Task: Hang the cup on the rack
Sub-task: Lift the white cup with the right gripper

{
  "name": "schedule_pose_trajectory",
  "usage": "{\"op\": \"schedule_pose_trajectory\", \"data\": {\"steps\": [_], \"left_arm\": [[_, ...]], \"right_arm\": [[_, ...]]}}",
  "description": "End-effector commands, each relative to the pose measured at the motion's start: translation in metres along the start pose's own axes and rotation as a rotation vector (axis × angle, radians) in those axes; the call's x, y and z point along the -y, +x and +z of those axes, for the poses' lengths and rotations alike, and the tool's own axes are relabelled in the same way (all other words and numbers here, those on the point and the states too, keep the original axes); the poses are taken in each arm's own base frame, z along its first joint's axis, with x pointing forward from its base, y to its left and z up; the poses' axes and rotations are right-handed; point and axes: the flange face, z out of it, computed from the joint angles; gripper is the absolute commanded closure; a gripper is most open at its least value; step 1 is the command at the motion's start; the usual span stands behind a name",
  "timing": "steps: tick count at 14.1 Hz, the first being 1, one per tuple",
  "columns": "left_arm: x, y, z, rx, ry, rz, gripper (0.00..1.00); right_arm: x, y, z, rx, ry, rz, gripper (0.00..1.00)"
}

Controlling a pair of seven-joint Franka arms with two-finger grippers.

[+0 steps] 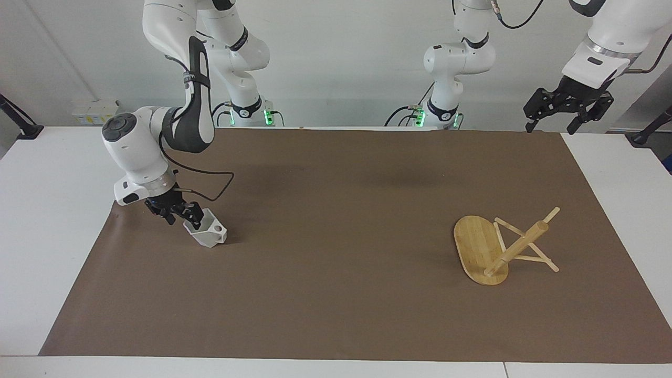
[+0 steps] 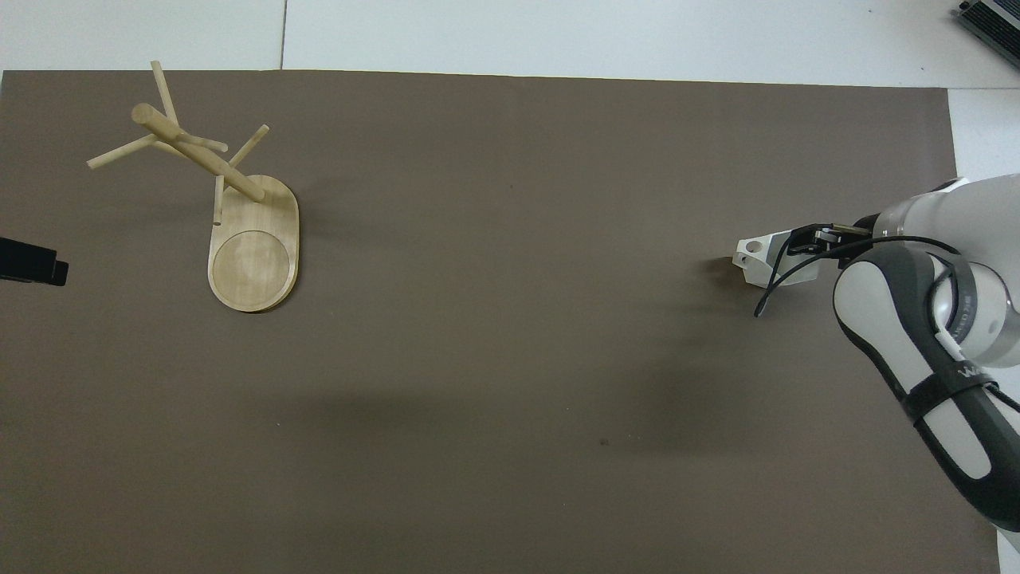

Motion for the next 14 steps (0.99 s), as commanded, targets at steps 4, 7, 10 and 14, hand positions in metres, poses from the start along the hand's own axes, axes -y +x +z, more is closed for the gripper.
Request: {"op": "schedule_pose_trajectory", "data": {"steps": [4,7,10,14], "left_arm": [[0.0002,-0.0045,-0.0007,0.007,-0.012,0.002,0.0],[0.0002,-0.0045,-0.0007,0.007,-0.012,0.002,0.0],[0.0002,-0.0045,-0.0014,0.005,-0.012,0.002,0.0],[0.0002,-0.0047,-0.0006,0.008,-0.012,0.002,0.0]], "right_arm": [[-0.0005,-0.0076,0.0008,0.004,0.015,0.037,0.27],[-0.0014,-0.0077,0.0018,0.007,0.014,0.039,0.72],[-0.0001,-0.008,0.0009,0.02,0.015,0.038,1.0],[0.0019,-0.0056,-0.0029,0.028,0.073,0.087,1.0]]}}
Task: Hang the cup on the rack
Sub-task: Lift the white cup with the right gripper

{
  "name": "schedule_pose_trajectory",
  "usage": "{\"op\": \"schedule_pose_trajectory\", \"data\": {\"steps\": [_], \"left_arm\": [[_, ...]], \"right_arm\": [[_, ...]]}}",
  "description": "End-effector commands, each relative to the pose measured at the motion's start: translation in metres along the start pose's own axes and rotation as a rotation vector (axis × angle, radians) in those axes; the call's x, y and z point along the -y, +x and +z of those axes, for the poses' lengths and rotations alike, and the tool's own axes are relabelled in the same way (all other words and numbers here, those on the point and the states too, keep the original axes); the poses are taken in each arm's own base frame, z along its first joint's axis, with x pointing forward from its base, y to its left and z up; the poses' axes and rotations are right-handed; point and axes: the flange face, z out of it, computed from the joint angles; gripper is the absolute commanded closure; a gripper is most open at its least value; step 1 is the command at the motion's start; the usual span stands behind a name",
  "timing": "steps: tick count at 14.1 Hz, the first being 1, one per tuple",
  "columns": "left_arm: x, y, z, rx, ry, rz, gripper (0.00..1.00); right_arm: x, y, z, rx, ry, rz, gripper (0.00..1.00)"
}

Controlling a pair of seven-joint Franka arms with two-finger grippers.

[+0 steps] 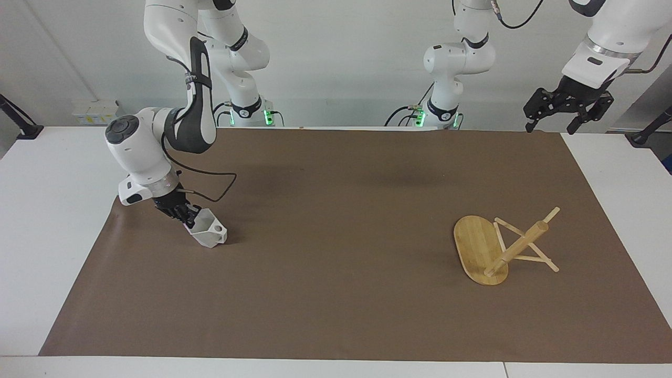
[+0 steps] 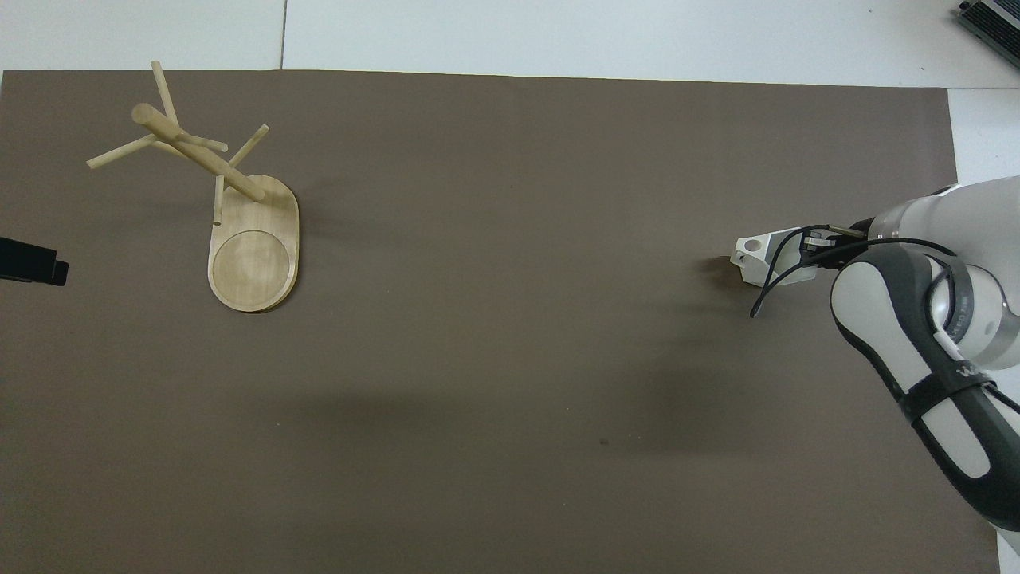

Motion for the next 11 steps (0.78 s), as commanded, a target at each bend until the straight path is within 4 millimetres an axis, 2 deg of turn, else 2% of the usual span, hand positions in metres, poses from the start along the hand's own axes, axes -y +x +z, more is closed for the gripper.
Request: {"op": "schedule_pose_trajectory", "data": {"steps": [1,3,5,7,8,11], "left_arm": [[0.0,-0.005,-0.001,0.007,-0.012,0.002,0.0],[0.0,-0.005,-0.001,0.007,-0.012,0.002,0.0],[0.0,-0.005,-0.001,0.007,-0.012,0.002,0.0],[0.002,-0.005,-0.001,0.007,-0.012,0.002,0.0],[0.003,-0.005,0.0,0.01,-0.013,0.0,0.0],[0.001,-0.005,0.0,0.014,-0.013,0.005,0.0]], "right_arm": [[0.003,0.0,-0.011,0.002,0.065,0.058,1.0],[0.008,0.006,-0.022,0.0,0.098,0.074,1.0],[0.02,0.015,-0.05,-0.004,0.128,0.051,1.0],[0.062,0.024,-0.092,-0.015,0.213,0.007,1.0],[0.093,0.022,-0.107,-0.039,0.259,-0.054,1.0],[0.17,0.002,-0.138,-0.068,0.375,-0.171,1.0]]}}
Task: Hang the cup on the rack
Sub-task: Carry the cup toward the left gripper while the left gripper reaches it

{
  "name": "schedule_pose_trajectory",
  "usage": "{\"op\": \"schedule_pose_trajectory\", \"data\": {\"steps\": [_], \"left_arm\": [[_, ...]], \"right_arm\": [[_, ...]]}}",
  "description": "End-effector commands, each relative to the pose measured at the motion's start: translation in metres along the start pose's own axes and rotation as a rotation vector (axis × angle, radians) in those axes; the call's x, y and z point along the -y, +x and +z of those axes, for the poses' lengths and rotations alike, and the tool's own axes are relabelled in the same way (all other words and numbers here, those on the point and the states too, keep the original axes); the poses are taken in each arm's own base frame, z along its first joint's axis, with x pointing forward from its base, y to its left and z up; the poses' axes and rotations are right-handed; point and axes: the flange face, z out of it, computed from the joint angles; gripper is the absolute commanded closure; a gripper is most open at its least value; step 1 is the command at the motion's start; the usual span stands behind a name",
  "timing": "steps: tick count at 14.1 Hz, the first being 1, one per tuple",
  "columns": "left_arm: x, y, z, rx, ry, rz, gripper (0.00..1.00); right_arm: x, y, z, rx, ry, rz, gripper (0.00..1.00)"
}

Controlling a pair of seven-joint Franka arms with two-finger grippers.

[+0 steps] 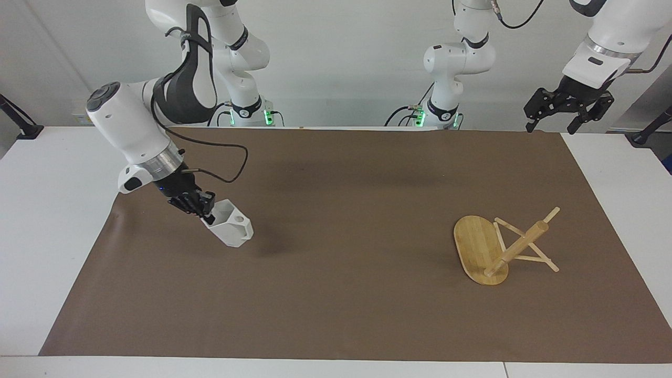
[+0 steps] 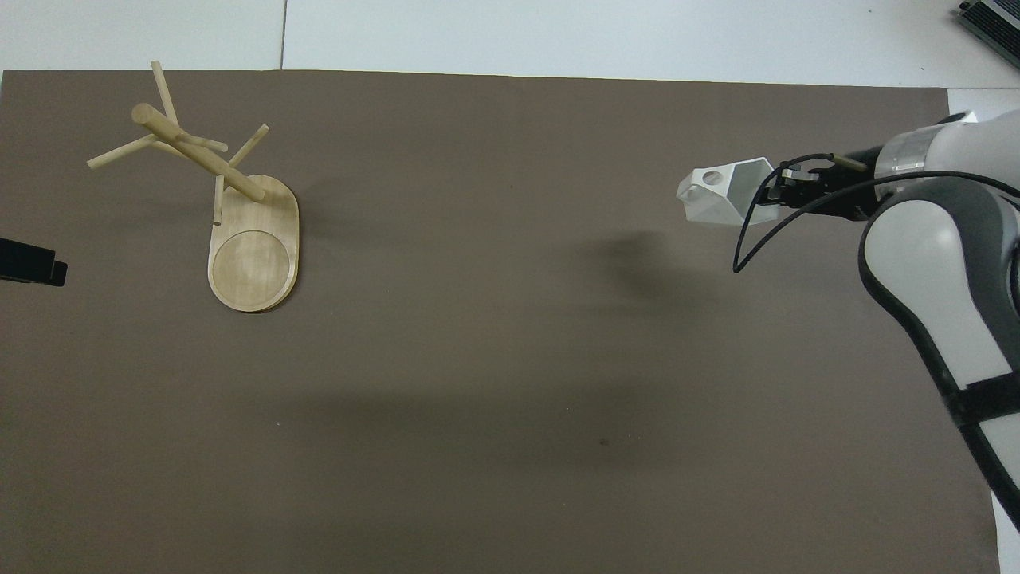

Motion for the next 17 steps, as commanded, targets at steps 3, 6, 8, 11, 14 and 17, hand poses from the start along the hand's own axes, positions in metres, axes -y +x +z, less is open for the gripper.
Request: {"op": "schedule_pose_trajectory", "data": {"steps": [3,6,8,11,14,17], "left_arm": [[0.0,-0.003,0.0,0.0,-0.013,0.023,0.0],[-0.005,-0.003,0.007,-0.036,-0.044,0.189,0.0],[-0.007,-0.006,0.022,-0.084,-0.079,0.311,0.0],[-0.022,-0.008,0.03,-0.147,-0.136,0.473,0.0],[-0.033,-0.006,0.032,-0.196,-0.177,0.671,0.0],[-0.043,-0.016,0.043,-0.272,-0.222,0.867,0.0]], "right_arm": [[0.119,-0.025,0.0,0.013,0.199,-0.144,1.0],[0.182,-0.049,0.002,0.002,0.38,-0.103,1.0],[0.227,-0.073,0.01,0.007,0.465,-0.101,1.0],[0.283,-0.103,0.011,0.042,0.558,-0.133,1.0],[0.31,-0.129,0.019,0.129,0.674,-0.063,1.0],[0.314,-0.131,0.018,0.171,0.758,0.022,1.0]]}}
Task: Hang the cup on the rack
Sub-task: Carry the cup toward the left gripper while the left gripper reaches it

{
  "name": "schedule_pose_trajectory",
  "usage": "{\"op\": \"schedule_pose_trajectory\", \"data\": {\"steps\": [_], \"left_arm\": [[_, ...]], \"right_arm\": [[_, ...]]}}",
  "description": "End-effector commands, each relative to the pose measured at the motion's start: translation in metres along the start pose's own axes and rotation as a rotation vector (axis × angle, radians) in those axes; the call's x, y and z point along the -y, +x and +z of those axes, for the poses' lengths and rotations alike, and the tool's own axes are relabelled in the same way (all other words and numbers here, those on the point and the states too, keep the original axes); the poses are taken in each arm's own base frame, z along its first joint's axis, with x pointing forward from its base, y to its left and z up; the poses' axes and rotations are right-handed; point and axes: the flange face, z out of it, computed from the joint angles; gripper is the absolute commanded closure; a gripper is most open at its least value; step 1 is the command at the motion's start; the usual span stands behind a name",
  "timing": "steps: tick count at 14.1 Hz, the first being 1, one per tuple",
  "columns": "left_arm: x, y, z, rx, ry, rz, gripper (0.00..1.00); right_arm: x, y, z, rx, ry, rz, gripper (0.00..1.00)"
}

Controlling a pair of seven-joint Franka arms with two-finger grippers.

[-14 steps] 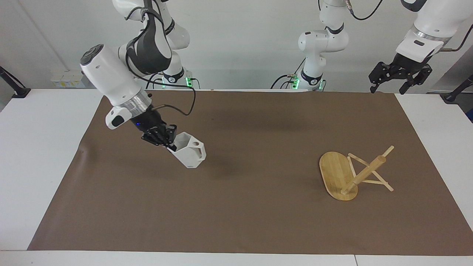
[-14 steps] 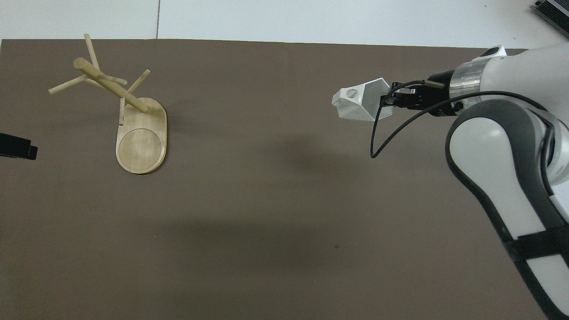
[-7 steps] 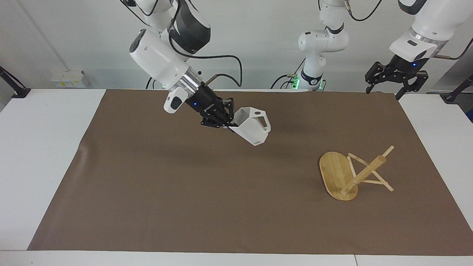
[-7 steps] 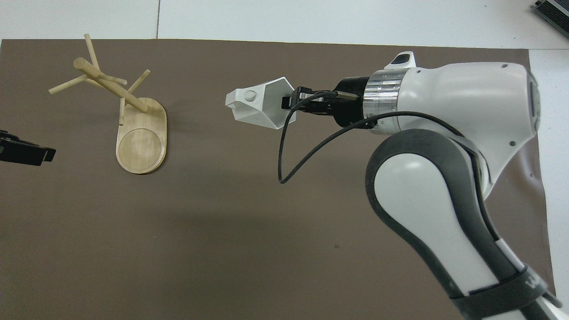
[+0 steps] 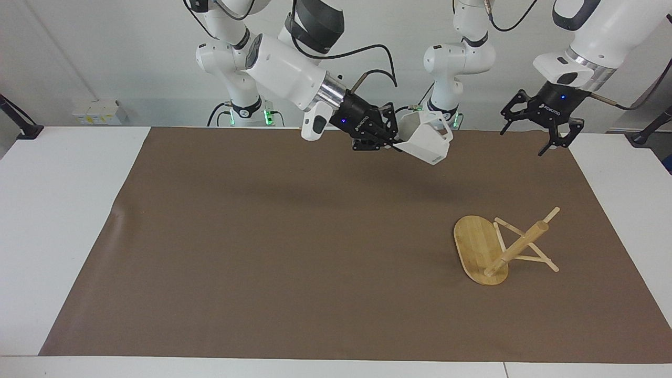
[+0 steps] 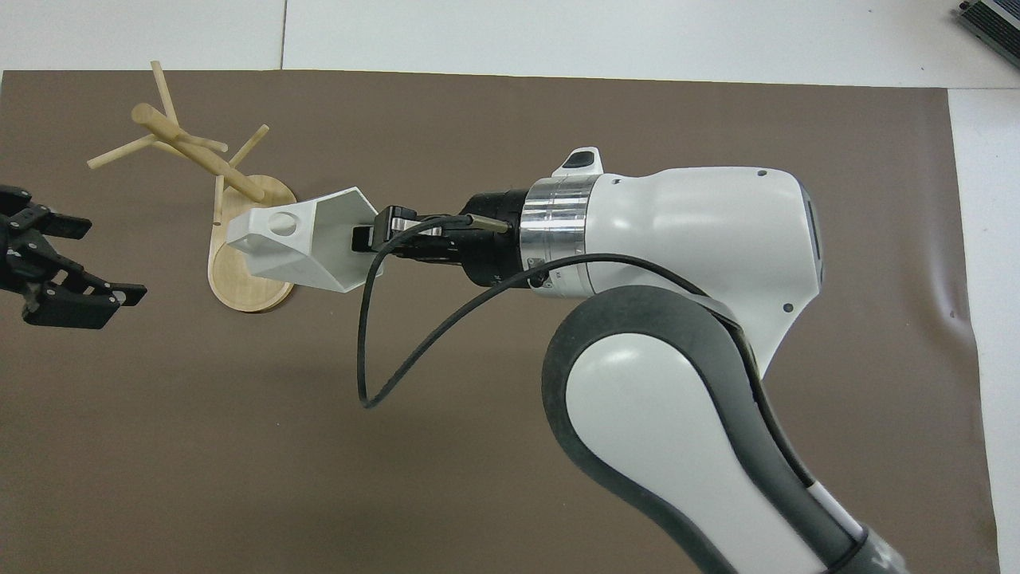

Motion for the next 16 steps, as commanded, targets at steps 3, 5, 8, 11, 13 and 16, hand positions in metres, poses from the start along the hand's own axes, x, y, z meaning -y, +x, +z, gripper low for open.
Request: {"op": "schedule_pose_trajectory", "data": {"steps": [3,5,8,11,13,16], "left_arm": [[-0.029,-0.016,0.016,-0.13,-0.061,0.248,0.0],[-0.028,-0.015,0.021,-0.157,-0.037,0.356,0.0],[-0.03,-0.013,0.027,-0.228,-0.04,0.364,0.0],[-0.048,0.011,0.037,-0.297,-0.038,0.381,0.0],[-0.049,0.017,0.039,-0.346,-0.056,0.362,0.0],[-0.062,0.028,0.04,-0.378,-0.085,0.375,0.0]], "right_arm": [[0.003,0.006,0.001,-0.003,0.049,0.036,1.0],[0.003,0.004,0.003,0.001,0.051,0.044,1.0],[-0.002,0.004,0.005,0.004,0.044,0.062,1.0],[0.001,0.001,0.006,0.007,0.045,0.07,1.0],[0.007,-0.01,0.017,0.029,0.033,0.066,1.0],[0.006,-0.02,0.03,0.051,0.017,0.058,1.0]]}}
